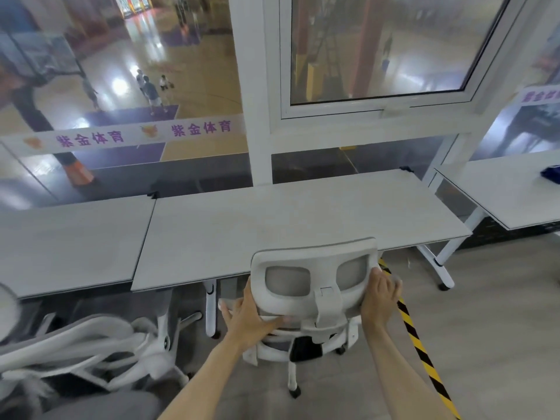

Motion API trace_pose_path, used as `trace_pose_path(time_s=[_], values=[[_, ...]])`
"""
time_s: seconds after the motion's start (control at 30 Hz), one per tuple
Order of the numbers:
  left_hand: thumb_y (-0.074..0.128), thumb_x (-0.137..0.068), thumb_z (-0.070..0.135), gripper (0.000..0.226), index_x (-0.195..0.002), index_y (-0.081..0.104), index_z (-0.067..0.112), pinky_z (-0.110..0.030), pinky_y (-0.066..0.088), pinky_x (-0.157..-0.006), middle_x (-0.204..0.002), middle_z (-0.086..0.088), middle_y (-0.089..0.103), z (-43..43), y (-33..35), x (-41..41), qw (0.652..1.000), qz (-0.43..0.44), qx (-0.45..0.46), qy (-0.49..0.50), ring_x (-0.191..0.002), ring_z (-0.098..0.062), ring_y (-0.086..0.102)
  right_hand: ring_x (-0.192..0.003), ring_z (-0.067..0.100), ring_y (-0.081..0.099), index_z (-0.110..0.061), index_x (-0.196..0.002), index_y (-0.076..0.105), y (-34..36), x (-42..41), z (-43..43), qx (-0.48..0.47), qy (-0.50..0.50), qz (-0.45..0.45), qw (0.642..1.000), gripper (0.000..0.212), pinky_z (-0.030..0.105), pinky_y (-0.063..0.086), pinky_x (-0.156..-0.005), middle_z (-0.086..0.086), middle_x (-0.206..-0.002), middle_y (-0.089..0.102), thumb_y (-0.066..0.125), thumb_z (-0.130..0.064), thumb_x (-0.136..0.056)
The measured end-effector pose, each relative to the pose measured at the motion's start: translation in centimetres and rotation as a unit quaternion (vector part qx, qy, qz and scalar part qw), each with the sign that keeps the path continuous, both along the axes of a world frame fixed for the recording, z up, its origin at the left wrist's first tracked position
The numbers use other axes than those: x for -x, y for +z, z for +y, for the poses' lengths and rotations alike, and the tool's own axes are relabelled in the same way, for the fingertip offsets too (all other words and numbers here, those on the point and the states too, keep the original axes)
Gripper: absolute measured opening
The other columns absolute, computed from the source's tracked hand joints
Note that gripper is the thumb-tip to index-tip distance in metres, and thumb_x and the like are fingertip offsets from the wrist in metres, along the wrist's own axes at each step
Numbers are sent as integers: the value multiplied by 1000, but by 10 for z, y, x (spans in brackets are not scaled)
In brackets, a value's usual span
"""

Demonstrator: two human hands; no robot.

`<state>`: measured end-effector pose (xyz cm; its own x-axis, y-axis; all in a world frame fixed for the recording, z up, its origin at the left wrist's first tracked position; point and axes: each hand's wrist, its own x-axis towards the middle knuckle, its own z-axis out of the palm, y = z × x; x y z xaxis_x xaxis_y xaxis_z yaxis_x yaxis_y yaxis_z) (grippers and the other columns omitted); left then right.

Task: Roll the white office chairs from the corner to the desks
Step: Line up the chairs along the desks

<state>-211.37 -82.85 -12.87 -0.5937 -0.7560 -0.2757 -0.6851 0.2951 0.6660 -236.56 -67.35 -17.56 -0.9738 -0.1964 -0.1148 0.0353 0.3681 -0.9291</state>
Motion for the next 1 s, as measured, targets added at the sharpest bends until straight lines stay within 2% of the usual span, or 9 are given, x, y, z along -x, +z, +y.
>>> trace_pose_path(time_s=[0.2,0.3,0.37,0.5,0.57,0.7,0.8,0.9,1.0], values=[[69,-54,89,130,-157,7,39,-48,-20,-119,-142,18,41,-14,-5,8,997,61,50,27,-144,-10,22,-147,8,19,-13,-101,63,-9,4,-28,-10,-49,58,997,50,39,22,-118,0,-124,64,27,-47,-103],[67,-50,93,130,-155,10,43,-47,-20,-119,-137,26,39,-16,-3,13,994,88,66,25,-138,1,21,-148,5,18,-10,-97,66,-12,9,-33,-9,-70,60,996,50,18,9,-115,3,-130,61,27,-40,-105],[68,-51,92,128,-155,13,42,-47,-19,-120,-136,28,38,-17,-5,18,993,94,72,29,-135,4,20,-150,12,22,-10,-94,66,-15,15,-35,-15,-74,72,995,51,9,4,-112,4,-129,62,26,-40,-106],[70,-51,91,127,-155,17,40,-44,-18,-121,-141,21,44,-21,-12,20,992,89,81,38,-143,-3,23,-149,9,18,-11,-104,69,-23,21,-41,-31,-84,108,990,50,28,12,-120,3,-136,59,27,-38,-108],[70,-51,91,128,-155,17,39,-46,-17,-121,-143,19,45,-22,-15,20,993,80,83,37,-144,-5,23,-150,13,20,-13,-100,68,-24,22,-42,-35,-88,123,988,50,35,15,-123,2,-133,59,26,-38,-108],[70,-51,91,126,-154,15,42,-47,-18,-120,-144,20,44,-21,-15,18,994,80,63,34,-145,-7,23,-146,17,26,-15,-89,61,-19,20,-38,-22,-59,119,991,46,38,18,-122,-6,-119,57,26,-37,-107],[66,-50,94,129,-154,11,41,-49,-20,-120,-151,17,37,-16,-13,14,997,57,50,27,-147,-10,20,-143,20,30,-18,-93,58,-19,19,-26,-13,-11,96,995,39,22,21,-113,-5,-115,59,27,-39,-106],[64,-52,92,132,-157,6,36,-51,-18,-119,-156,12,28,-10,-4,8,999,25,42,12,-151,-14,13,-132,22,36,-24,-90,51,-17,22,-8,-1,51,81,995,30,46,36,-106,-3,-106,58,32,-43,-104],[66,-57,85,129,-158,3,34,-50,-9,-122,-159,8,21,-1,4,-5,1000,0,21,-9,-152,-17,10,-102,21,48,-21,-89,47,-2,18,15,18,90,71,993,35,43,44,-82,3,-96,53,41,-55,-99]])
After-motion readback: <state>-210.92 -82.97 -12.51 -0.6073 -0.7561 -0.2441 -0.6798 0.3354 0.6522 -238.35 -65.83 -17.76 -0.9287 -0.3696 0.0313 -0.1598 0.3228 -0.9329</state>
